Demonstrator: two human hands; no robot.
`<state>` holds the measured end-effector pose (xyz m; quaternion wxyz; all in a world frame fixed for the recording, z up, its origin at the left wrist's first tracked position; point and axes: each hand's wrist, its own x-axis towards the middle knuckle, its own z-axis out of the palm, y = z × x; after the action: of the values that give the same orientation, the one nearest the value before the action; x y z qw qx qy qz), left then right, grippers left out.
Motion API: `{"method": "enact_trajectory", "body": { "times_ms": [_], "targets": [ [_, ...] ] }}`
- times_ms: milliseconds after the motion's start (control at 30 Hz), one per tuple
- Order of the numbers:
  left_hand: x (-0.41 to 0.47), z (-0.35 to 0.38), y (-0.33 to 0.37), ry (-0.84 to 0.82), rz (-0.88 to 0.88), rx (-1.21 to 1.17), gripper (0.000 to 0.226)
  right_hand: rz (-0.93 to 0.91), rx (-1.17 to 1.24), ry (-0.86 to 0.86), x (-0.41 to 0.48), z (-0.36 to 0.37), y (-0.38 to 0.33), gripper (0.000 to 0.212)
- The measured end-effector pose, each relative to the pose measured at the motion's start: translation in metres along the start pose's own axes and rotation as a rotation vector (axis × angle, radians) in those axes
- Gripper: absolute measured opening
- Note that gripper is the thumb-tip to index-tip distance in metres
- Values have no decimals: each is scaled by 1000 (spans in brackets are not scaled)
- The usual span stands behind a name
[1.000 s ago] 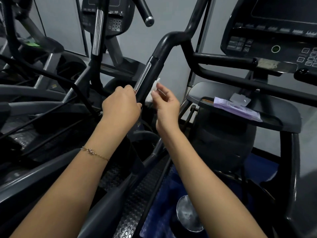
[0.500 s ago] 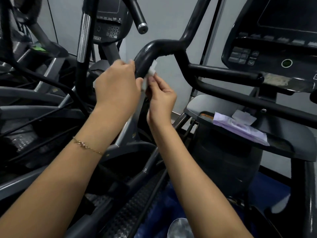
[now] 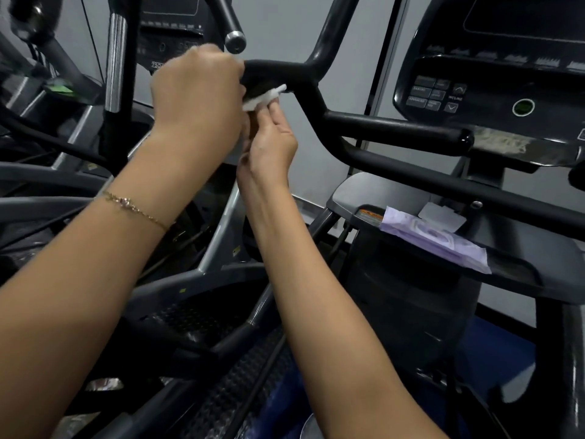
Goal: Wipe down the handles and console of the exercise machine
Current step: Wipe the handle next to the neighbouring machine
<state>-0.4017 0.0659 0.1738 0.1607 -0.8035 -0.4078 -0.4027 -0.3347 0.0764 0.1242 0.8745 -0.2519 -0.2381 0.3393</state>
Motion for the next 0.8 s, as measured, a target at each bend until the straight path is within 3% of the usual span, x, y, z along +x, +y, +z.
{"method": "enact_trajectory", "body": {
  "times_ms": [267,433,567,700,800],
  "targets": [
    [0,-1,-6,8,63,27,33,88,316,-92,29,-6,-19,23],
    [-1,1,-7,2,63,60,33,103,322,-161,22,-10,-17,35],
    [-2,1,-5,7,78,60,34,82,302,-74,32,-8,-25,40],
    [-3,1,-6,5,66,78,34,59,232,-116,26,-12,-22,40],
    [-3,0,-4,-7,57,70,34,19,224,-6,42,-8,-29,37]
  ]
}}
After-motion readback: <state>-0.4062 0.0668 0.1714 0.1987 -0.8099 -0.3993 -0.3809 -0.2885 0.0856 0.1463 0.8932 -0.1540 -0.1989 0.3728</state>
